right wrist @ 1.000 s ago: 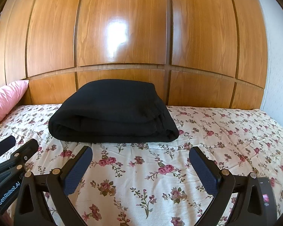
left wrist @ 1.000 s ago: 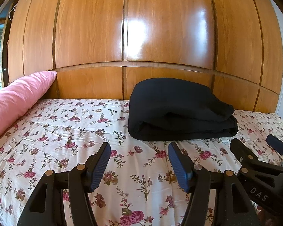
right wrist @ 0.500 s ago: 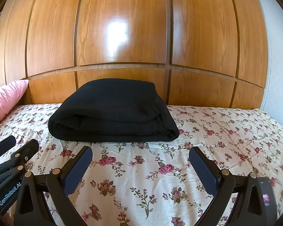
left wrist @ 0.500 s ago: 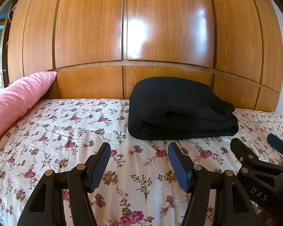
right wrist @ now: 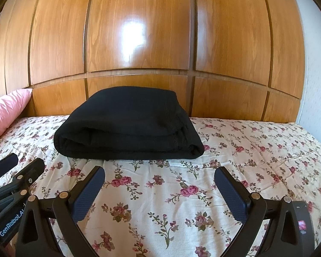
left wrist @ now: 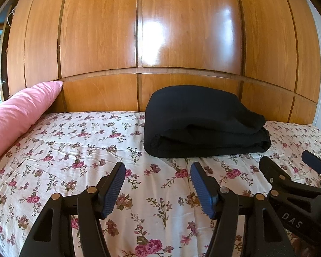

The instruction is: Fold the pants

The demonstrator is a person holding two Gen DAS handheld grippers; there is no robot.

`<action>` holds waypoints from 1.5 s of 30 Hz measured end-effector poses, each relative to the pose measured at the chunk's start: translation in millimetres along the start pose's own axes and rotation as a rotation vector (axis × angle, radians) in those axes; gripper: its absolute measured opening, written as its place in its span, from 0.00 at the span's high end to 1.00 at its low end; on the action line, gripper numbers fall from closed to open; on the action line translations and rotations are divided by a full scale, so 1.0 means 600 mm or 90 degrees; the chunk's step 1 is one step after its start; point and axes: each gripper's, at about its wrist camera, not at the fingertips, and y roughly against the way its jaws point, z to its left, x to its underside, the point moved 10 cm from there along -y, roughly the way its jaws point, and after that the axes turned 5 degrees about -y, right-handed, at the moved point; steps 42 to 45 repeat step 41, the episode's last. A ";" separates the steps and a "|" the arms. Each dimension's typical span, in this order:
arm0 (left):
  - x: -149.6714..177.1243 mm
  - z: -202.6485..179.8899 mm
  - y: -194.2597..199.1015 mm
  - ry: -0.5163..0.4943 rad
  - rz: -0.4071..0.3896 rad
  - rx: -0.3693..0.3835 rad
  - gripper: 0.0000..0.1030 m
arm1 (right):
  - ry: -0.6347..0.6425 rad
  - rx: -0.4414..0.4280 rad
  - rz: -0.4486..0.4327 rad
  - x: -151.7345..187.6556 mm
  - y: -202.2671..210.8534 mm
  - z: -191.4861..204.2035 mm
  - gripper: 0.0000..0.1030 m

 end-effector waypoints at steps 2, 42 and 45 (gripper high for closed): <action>-0.001 0.001 0.002 0.001 -0.003 0.000 0.38 | -0.003 -0.001 -0.006 -0.002 0.004 -0.001 0.00; 0.008 0.002 -0.010 0.001 0.017 -0.012 0.38 | -0.002 0.002 0.000 0.001 -0.002 0.001 0.00; 0.008 0.002 -0.010 0.001 0.017 -0.012 0.38 | -0.002 0.002 0.000 0.001 -0.002 0.001 0.00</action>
